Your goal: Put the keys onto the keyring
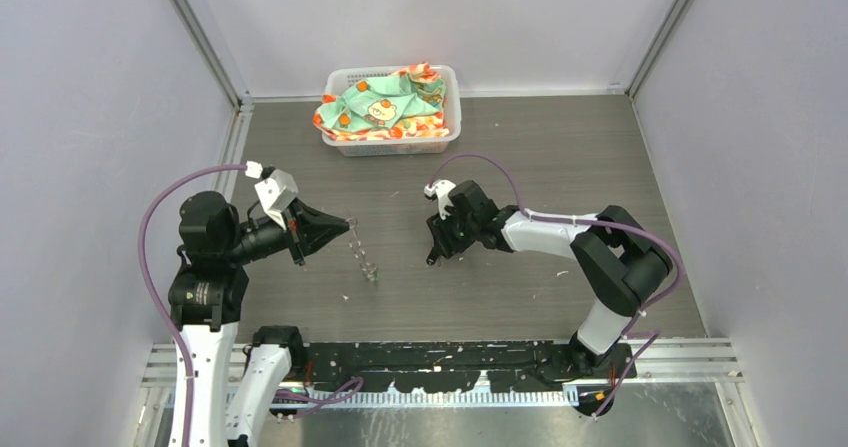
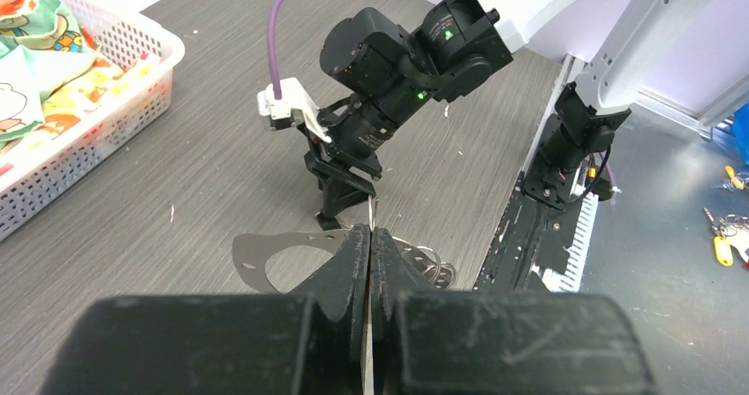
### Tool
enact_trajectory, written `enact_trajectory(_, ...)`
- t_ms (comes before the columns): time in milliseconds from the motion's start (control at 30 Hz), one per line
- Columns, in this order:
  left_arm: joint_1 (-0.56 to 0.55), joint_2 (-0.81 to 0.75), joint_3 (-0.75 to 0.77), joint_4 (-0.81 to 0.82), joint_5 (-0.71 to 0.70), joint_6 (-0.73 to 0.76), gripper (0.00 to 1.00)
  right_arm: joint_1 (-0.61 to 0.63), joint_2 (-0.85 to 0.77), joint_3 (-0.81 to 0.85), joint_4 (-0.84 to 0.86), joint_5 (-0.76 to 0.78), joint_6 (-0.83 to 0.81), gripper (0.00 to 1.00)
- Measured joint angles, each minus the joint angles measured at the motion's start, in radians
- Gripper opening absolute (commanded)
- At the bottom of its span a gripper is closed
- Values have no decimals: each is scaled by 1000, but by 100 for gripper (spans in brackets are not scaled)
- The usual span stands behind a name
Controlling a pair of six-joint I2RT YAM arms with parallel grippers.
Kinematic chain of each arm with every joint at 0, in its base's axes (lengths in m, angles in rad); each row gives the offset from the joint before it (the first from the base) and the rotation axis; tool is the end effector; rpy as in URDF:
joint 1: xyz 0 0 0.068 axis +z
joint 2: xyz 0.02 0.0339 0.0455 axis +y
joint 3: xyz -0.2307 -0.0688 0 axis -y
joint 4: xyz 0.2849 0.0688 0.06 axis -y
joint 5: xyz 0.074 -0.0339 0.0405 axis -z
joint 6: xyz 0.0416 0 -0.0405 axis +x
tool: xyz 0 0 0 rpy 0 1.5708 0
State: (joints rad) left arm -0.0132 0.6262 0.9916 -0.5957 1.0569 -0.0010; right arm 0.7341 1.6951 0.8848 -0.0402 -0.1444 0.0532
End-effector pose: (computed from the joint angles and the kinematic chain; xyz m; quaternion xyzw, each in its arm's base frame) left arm 0.1692 -0.0385 0.3850 0.3173 0.6748 -0.3989 0.5336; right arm 0.2665 0.2486 0.0908 -0.3356 0.8713 0.1972 0.2987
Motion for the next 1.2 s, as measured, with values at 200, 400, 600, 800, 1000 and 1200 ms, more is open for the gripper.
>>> enact_trajectory(200, 0, 0, 0, 0, -3, 0, 1, -16, 21, 11, 6, -41, -17, 44)
enact_trajectory(400, 0, -2, 0, 0, -8, 0, 0, -18, 59, 43, 20, -84, -25, 37)
enact_trajectory(600, 0, -2, 0, -1, -10, 0, 1, -18, 71, 51, 27, -100, -26, 23)
enact_trajectory(800, 0, -2, 0, -1, -11, 0, 1, -18, 72, 61, 4, -108, -27, 19)
enact_trajectory(1000, 0, -2, 0, -1, -11, 0, 0, -18, 72, 64, -8, -116, -29, 3)
enact_trajectory(1200, 0, -2, 0, -1, -20, 1, 1, -18, 72, 67, -18, -129, -28, 1)
